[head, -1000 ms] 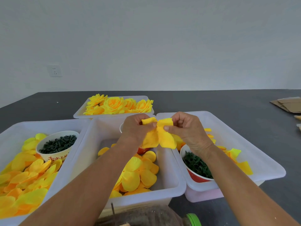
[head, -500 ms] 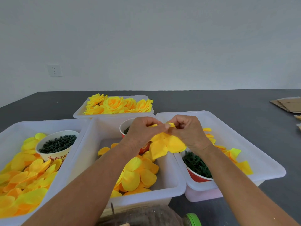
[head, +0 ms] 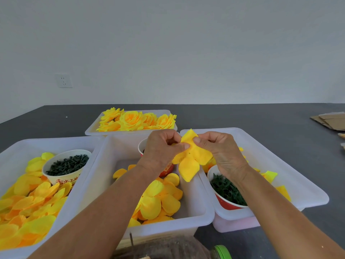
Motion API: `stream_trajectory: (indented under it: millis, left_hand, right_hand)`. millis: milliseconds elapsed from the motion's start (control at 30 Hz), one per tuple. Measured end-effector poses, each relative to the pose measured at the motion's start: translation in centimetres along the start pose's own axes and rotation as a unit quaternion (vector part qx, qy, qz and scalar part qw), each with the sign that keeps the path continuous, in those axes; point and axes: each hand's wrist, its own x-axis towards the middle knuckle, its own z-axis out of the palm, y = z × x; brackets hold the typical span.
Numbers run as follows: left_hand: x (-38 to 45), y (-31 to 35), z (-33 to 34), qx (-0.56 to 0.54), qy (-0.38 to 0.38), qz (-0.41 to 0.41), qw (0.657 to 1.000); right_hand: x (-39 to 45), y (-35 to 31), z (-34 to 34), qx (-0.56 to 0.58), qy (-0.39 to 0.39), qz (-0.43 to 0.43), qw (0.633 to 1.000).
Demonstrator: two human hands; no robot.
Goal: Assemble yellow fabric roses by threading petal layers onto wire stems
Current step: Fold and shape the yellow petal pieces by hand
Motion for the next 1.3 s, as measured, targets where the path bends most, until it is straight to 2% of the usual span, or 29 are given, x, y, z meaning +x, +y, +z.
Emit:
stream_trajectory:
  millis: [133, 267, 400, 567, 733, 900, 1033, 1100, 1167, 1300]
  left_hand:
    - [-0.22, -0.26, 0.33, -0.006, -0.013, -0.010, 1.000]
    - [0.02, -0.31, 0.34, -0.072, 0.018, -0.075, 0.994]
    - [0.08, -0.06, 0.02, -0.102, 0.003, -0.098, 0.990]
    - [0.20, 0.19, -0.26, -0.121, -0.008, -0.121, 0.985]
    - [0.34, 0.48, -0.48, -0.181, -0.068, -0.176, 0.965]
    - [0.33, 0.37, -0.35, -0.136, -0.028, -0.141, 0.980]
    - [0.35, 0.22, -0.16, -0.072, 0.015, -0.109, 0.991]
    - [0.45, 0.16, -0.19, -0.074, 0.055, -0.105, 0.990]
    - [0.50, 0.26, -0.35, -0.134, 0.078, -0.104, 0.982]
    - [0.58, 0.24, -0.48, -0.161, 0.074, -0.076, 0.981]
  right_hand:
    - [0.34, 0.60, -0.23, -0.178, 0.069, -0.098, 0.977]
    - [0.20, 0.71, -0.02, -0.236, 0.059, -0.144, 0.959]
    - [0.15, 0.30, -0.04, -0.161, 0.016, -0.123, 0.979]
    - [-0.09, 0.05, 0.29, -0.141, -0.026, -0.125, 0.982]
    - [0.00, 0.07, 0.32, -0.124, -0.029, -0.113, 0.985]
    - [0.26, 0.41, 0.37, -0.174, 0.020, -0.109, 0.978]
    - [0.09, 0.29, 0.54, -0.177, 0.006, -0.108, 0.978]
    - [0.06, 0.25, 0.65, -0.155, 0.004, -0.074, 0.985]
    - [0.21, 0.22, 0.52, -0.123, 0.023, -0.007, 0.992]
    - [0.41, -0.01, -0.22, 0.034, 0.039, 0.091, 0.995]
